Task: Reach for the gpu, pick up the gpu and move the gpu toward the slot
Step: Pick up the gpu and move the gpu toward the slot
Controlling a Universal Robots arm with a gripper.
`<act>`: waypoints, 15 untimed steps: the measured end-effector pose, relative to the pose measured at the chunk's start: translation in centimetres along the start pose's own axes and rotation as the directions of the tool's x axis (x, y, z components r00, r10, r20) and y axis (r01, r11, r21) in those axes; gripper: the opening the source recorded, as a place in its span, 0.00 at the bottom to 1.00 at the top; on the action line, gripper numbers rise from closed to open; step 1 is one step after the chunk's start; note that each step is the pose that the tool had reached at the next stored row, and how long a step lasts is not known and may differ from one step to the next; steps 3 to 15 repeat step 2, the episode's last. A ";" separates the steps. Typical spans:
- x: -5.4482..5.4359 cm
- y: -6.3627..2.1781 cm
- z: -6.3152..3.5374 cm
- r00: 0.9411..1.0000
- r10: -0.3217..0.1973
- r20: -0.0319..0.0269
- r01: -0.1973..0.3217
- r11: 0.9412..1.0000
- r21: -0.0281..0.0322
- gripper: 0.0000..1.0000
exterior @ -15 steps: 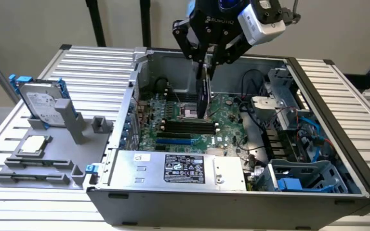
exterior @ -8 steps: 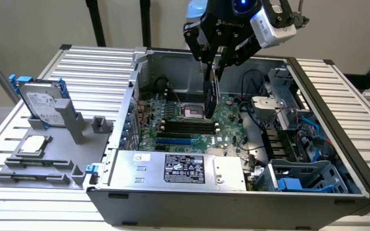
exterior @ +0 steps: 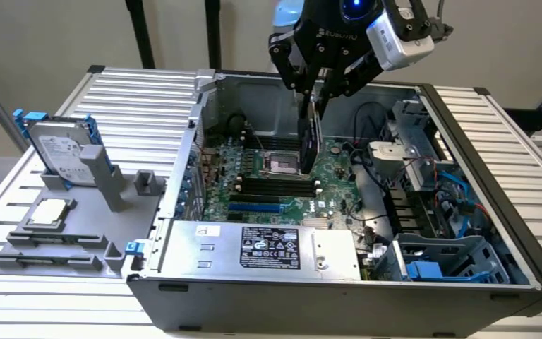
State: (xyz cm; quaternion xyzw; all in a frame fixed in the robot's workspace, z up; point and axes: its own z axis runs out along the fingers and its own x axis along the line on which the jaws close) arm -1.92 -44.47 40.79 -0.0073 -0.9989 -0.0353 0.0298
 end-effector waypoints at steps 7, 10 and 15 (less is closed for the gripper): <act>0.0 0.00 0.00 1.000 0.000 0.000 0.000 1.000 0.000 0.26; 0.0 0.00 0.00 1.000 0.000 0.000 0.000 1.000 0.000 0.26; 0.0 0.00 0.00 1.000 0.000 0.000 0.000 1.000 0.000 0.26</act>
